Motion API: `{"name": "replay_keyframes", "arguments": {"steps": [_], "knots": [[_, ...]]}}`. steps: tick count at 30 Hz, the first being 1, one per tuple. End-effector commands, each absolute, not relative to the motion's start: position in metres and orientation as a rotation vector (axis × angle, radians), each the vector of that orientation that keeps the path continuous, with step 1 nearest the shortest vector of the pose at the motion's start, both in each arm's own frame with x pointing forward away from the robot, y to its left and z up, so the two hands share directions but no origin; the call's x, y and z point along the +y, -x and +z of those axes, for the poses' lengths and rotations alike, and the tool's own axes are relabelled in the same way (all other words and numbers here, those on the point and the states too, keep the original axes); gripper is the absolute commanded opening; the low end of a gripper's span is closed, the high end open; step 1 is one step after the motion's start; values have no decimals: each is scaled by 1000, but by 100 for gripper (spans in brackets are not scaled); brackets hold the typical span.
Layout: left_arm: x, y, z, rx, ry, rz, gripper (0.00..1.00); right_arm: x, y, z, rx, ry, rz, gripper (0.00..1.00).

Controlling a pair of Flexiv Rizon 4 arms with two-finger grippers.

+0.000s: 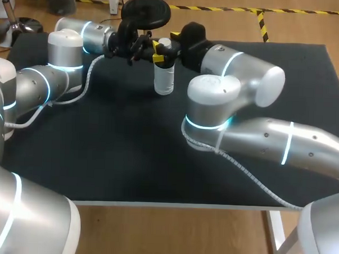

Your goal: Unscrew the bottle cap

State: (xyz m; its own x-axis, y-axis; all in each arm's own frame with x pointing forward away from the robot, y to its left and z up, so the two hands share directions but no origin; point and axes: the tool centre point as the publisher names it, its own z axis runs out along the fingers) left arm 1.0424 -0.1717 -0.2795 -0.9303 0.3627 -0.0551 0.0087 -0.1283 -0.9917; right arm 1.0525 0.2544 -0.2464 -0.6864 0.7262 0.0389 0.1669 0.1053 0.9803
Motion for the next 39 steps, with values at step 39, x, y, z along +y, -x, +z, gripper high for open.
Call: {"name": "replay_keyframes", "arguments": {"steps": [39], "knots": [[-172,-1050,-283,-1880,434,2151,0,247,-1059,-267,2312,-48,2357,0]]}}
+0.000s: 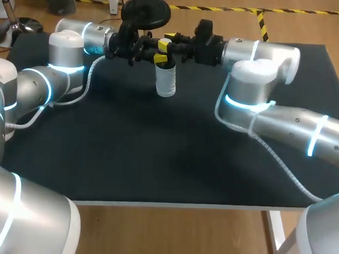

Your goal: Unscrew the bottle cap

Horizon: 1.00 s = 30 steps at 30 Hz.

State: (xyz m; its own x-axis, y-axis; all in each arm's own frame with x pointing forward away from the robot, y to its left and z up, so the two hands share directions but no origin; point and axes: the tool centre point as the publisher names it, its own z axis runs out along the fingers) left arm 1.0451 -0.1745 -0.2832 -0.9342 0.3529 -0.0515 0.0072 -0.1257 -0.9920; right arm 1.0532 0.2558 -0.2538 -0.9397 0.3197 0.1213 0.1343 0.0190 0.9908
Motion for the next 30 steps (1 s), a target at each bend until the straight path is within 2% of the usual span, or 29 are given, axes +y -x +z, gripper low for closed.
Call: {"name": "replay_keyframes", "arguments": {"steps": [1,30], "knots": [[-172,-1050,-283,-1880,434,2151,0,247,-1058,-268,2327,2,2392,0],[-172,-1050,-283,-1880,434,2151,0,256,-1034,-274,2800,1294,2522,0]]}}
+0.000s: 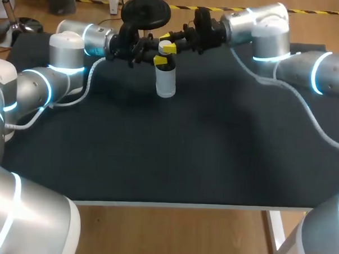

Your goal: Unscrew the bottle cap

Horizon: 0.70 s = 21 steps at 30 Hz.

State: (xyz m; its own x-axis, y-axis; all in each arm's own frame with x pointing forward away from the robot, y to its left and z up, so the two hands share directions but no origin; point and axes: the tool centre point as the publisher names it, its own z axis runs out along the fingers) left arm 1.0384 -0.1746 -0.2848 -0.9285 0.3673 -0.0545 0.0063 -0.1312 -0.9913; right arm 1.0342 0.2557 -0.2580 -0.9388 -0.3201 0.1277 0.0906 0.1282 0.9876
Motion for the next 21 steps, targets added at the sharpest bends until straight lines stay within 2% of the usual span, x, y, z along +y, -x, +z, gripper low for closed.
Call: {"name": "replay_keyframes", "arguments": {"steps": [1,21], "knots": [[-172,-1050,-283,-1880,434,2151,0,256,-1034,-275,-1603,-759,-1438,0],[-172,-1050,-283,-1880,434,2151,0,245,-1044,-251,-1489,-876,-1361,0]]}}
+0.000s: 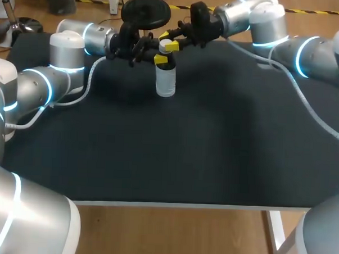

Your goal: Unscrew the bottle cap

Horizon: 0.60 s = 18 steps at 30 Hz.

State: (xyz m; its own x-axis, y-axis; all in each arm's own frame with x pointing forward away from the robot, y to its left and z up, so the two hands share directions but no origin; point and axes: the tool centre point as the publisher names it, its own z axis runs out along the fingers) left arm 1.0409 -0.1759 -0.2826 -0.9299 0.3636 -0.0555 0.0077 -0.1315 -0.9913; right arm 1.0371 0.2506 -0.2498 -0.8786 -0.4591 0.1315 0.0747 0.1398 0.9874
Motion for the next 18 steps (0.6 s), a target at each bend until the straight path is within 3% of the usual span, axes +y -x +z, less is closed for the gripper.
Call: {"name": "replay_keyframes", "arguments": {"steps": [1,12,18], "knots": [[-172,-1050,-283,-1880,434,2151,0,245,-1045,-249,-1490,-878,-1361,0],[-172,-1050,-283,-1880,434,2151,0,243,-1056,-231,-1524,-861,-1475,0],[-172,-1050,-283,-1880,434,2151,0,212,-1077,-229,-1623,-740,-1612,0]]}}
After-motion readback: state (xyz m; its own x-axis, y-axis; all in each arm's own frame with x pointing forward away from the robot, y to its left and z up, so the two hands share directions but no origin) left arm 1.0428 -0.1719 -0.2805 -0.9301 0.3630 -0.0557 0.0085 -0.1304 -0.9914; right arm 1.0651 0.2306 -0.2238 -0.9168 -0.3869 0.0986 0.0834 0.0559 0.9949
